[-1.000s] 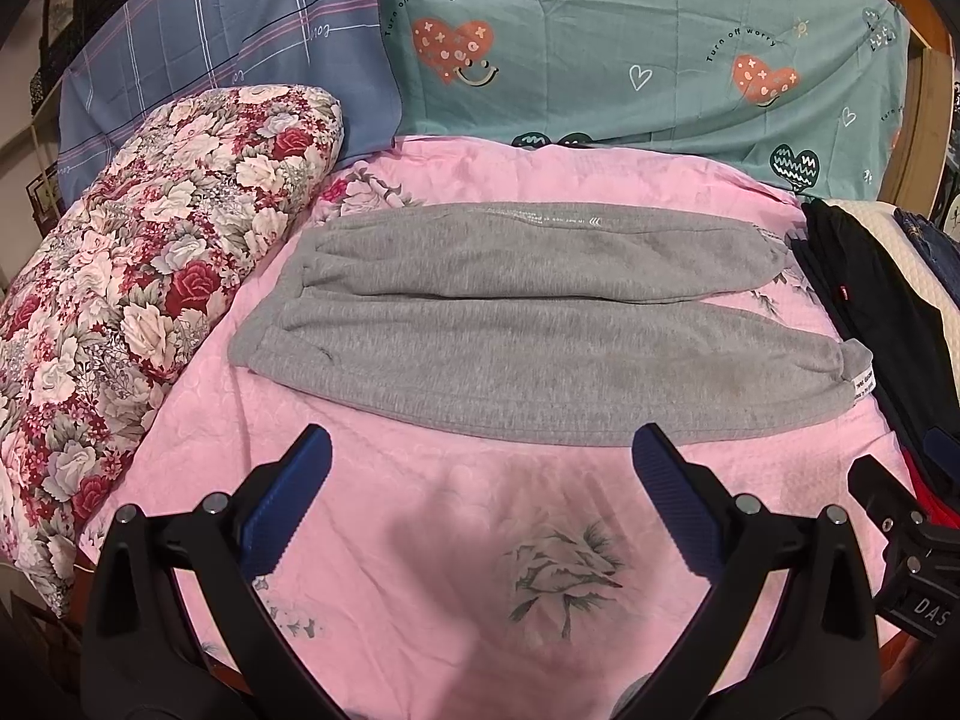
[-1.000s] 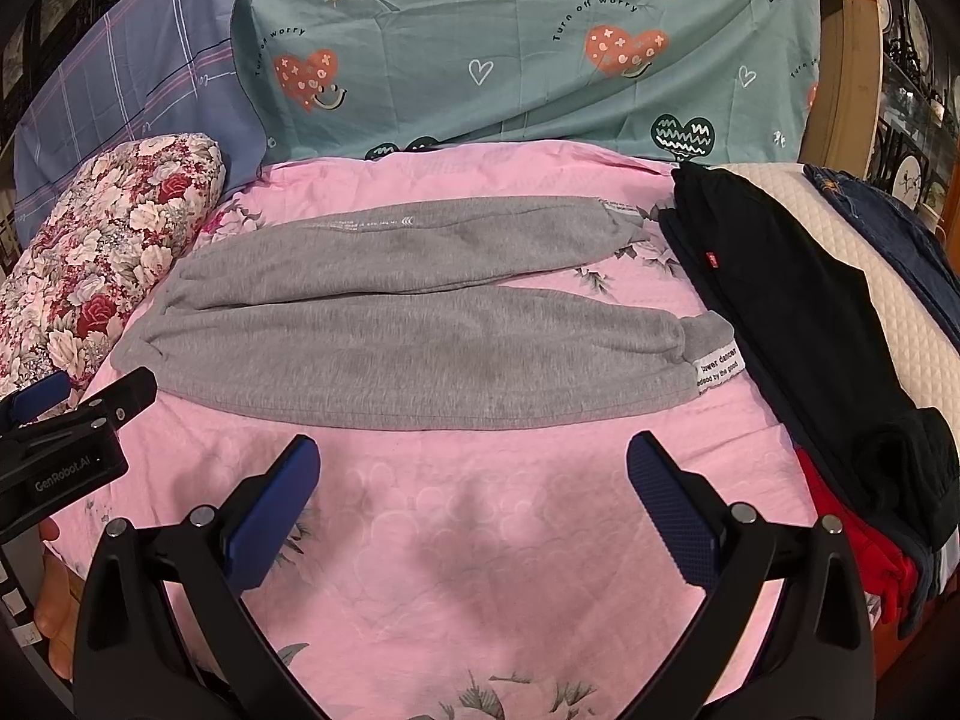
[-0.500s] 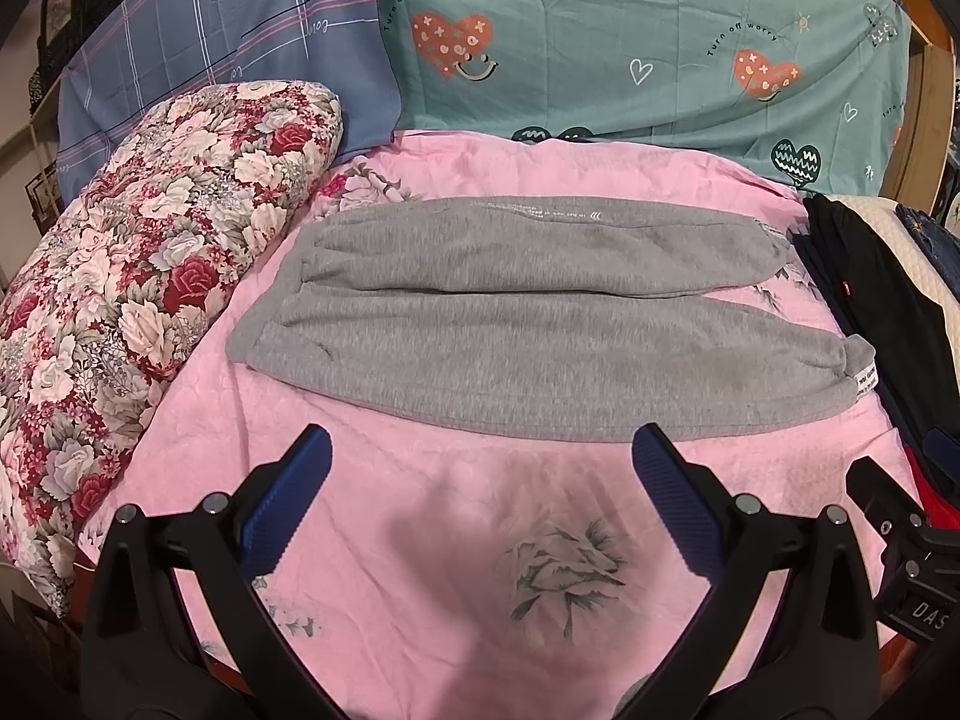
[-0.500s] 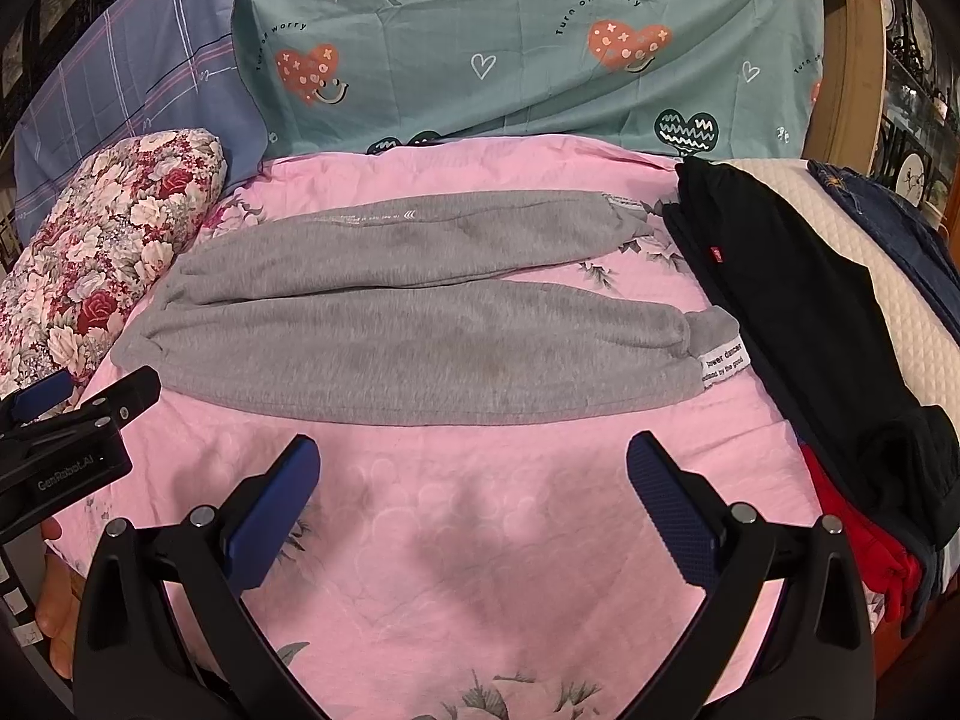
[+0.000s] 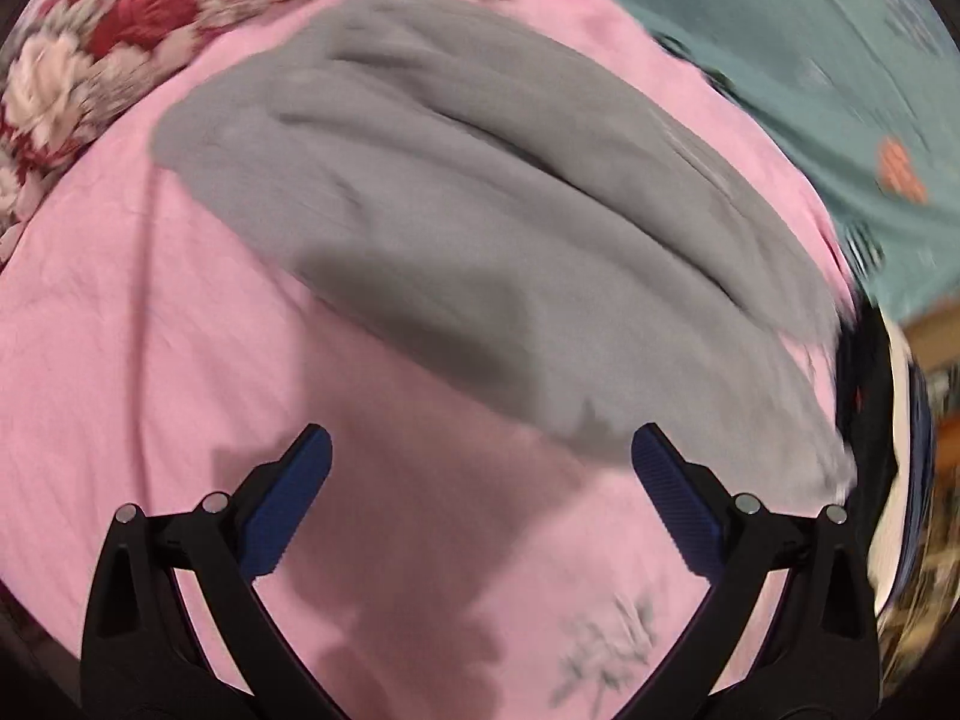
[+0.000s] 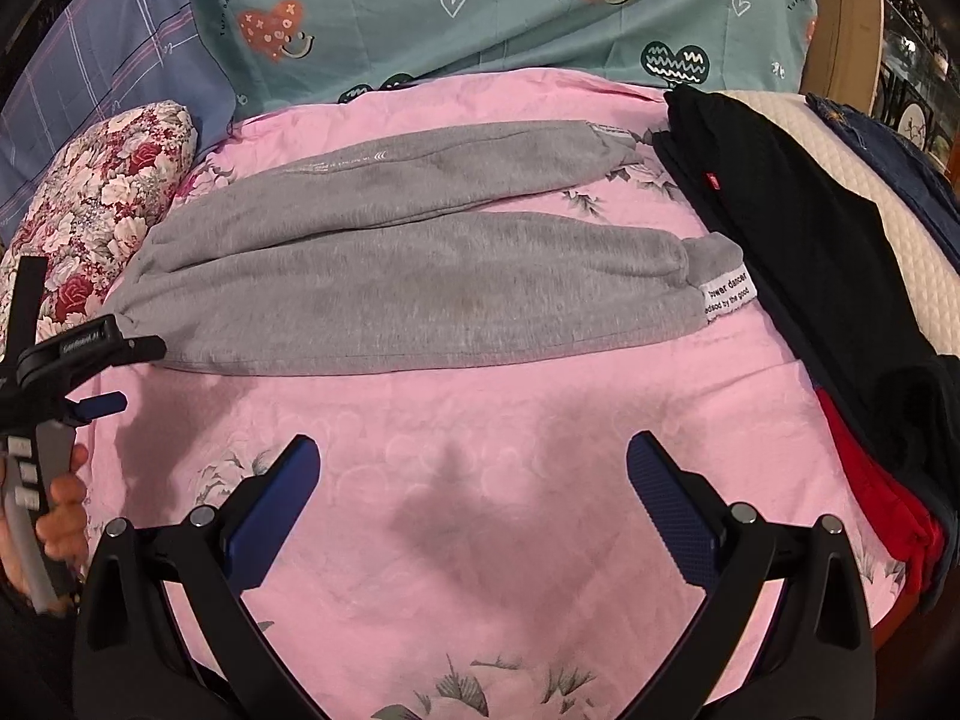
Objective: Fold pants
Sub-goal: 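Grasp the waistband with the left tool while the right tool grasps the labelled cuff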
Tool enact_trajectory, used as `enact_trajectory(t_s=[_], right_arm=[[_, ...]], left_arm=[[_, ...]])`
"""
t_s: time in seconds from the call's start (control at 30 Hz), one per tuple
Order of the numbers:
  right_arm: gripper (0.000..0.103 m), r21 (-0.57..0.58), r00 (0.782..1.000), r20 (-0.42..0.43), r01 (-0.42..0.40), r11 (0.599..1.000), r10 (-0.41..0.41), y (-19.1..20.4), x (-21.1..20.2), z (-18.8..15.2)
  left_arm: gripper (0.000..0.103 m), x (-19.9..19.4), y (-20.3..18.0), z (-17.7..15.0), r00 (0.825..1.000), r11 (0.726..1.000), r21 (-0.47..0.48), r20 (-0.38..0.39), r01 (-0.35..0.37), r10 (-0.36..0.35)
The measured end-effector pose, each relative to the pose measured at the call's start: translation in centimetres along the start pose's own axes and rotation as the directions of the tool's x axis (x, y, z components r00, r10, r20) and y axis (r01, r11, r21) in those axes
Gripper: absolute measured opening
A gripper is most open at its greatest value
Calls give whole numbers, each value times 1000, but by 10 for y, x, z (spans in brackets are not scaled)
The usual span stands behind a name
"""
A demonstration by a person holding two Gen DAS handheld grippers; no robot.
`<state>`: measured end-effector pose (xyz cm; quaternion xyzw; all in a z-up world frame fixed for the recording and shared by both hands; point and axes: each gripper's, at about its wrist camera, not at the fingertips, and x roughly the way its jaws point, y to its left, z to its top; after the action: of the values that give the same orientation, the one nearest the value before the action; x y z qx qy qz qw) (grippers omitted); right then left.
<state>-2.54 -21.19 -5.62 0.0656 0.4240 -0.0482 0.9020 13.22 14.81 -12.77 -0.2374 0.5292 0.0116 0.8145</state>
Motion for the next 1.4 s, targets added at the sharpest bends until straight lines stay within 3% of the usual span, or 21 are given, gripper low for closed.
enact_trajectory(t_s=[0.1,0.2,0.27,0.33,0.37,0.43,0.53,0.67,0.77,1.0,1.03,1.1,1.13,1.2,1.23,1.3,1.4], right_arm=[[102,13,1000,17,8,1000,-8,-6,-5,-2],[102,29,1000,16,14,999,-15,-12,-4,-2],[102,37,1000,9,19,999,-20,-16,-2,-2],[102,39,1000,6,26,999,-27,-21,-2,0],[102,40,999,9,33,999,-34,-24,-2,1],[102,54,998,27,60,997,-62,-36,-5,8],[102,94,996,35,73,993,-76,-65,-4,26],[102,269,993,-115,51,962,-20,-132,33,63],[102,379,977,-214,69,923,15,-170,72,76],[102,441,962,-270,89,893,38,-196,133,86],[97,457,959,-279,82,886,56,-198,141,85],[77,469,953,-292,73,880,77,-196,154,82],[32,436,963,-268,102,894,21,-191,152,84],[24,425,968,-251,94,900,17,-190,155,87],[21,463,973,-229,70,884,43,-196,155,86],[19,537,974,-201,22,843,102,-208,152,81],[18,530,982,-147,-19,848,114,-204,122,79]], left_arm=[[101,17,35,30,999,993,-116,-35,-27,24],[100,18,51,51,1000,988,-152,1,14,-14],[82,18,57,61,1000,987,-159,17,6,-4],[22,18,62,69,999,986,-168,30,-22,28],[17,19,67,75,1000,982,-189,25,9,-4],[14,18,76,76,997,970,-235,47,65,-56],[14,8,71,68,994,976,-206,101,67,-47],[14,-3,69,61,982,981,-167,180,96,-66],[14,3,69,60,984,984,-157,170,82,-55],[14,10,75,62,989,987,-149,141,66,-45],[15,10,75,62,990,987,-148,139,61,-41],[15,12,75,62,990,988,-146,136,51,-31],[15,12,75,62,990,988,-146,136,48,-28],[14,11,75,62,989,987,-153,142,54,-32],[14,8,75,61,988,986,-154,149,60,-37],[13,-1,75,56,985,988,-141,169,62,-38],[12,-26,72,44,976,990,-123,214,62,-34]])
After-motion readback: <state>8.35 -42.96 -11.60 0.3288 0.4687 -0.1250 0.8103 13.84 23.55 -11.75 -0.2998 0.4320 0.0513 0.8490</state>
